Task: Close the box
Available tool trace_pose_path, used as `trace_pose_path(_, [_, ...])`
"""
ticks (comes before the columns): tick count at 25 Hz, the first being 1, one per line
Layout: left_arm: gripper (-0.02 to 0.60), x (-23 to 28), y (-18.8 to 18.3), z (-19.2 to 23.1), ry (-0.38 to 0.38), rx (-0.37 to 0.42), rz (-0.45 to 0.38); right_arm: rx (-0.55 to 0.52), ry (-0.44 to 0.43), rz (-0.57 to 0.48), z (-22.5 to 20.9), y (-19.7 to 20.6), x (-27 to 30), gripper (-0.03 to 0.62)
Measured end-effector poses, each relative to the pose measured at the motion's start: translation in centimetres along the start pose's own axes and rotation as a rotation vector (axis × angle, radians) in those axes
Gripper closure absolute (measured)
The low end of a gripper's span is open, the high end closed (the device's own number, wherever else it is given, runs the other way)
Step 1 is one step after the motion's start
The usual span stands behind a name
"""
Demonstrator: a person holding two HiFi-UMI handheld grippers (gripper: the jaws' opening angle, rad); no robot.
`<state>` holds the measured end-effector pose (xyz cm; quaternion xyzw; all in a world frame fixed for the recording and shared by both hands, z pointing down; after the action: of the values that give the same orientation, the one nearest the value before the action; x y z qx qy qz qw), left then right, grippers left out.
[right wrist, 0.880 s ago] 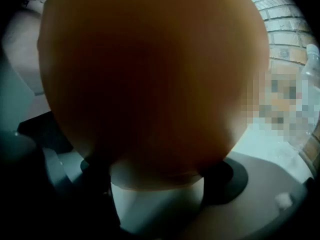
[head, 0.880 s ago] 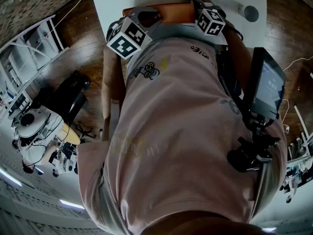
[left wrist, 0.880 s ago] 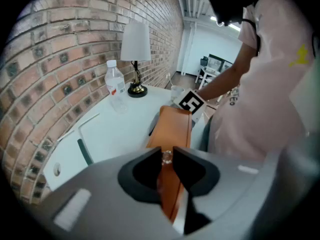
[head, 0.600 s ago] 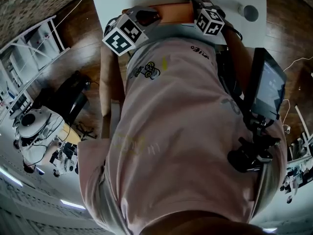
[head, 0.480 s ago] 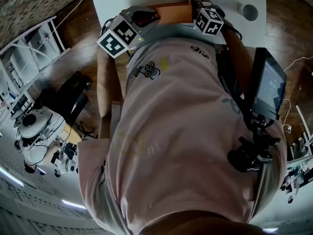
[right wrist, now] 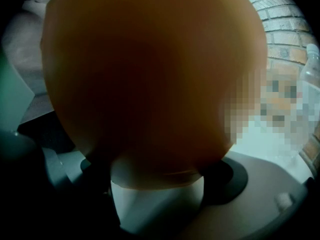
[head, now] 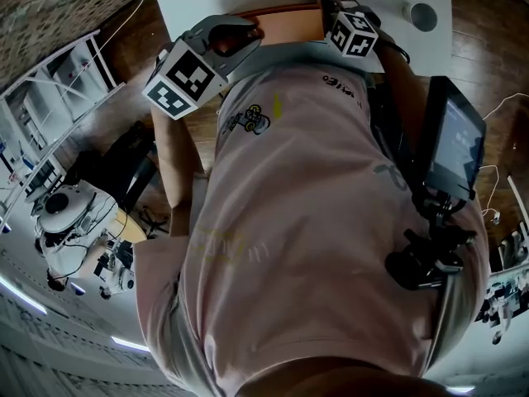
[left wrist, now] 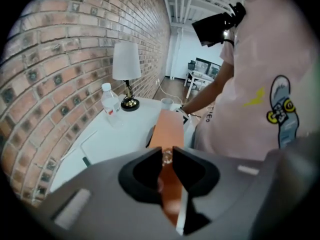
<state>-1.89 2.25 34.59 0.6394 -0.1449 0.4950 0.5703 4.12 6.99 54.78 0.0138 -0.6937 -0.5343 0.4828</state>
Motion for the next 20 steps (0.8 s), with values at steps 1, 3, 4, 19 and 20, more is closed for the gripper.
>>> trace_pose_path(1, [0.508, -0.3, -0.2, -0.1, -0.001, 0.007, -0.002, 0.0, -0.001, 0.0, 0.0, -0.1, 0.0, 0.095])
trace_pose_path(3, [0.508, -1.0, -0.6, -0.2, 0.0, 0.02, -0.004, -0.001, -0.002, 0.001, 0.1, -0.2, 0.1, 0.095])
trace_pose_path(4, [0.508, -1.3, -0.7, -0.3, 0.001, 0.025, -0.005, -0.001, -0.002, 0.002, 0.1, -0.2, 0.2, 0.095])
trace_pose_path(19, [0.508, -4.7, -2.0, -0.5, -0.037, 0.131, 0.042, 0.006, -0.003, 0.005, -0.2, 0.2, 0.5, 0.095])
trace_pose_path(20, [0.508, -4.8, -2.0, -0.3, -0.036, 0.13, 0.043, 0.006, -0.003, 0.005, -0.2, 0.1, 0.6, 0.095])
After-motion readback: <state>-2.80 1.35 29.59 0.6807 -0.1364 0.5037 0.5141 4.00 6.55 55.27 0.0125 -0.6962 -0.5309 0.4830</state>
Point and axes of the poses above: the fingertips, and each gripper's own axes: x forward along the fingers, z to its left, y out of its underside, the point moved 3 cm from there along -x, backward along the fingers, and after that the axes turned 1 degree about -x, right-handed, at the moved point
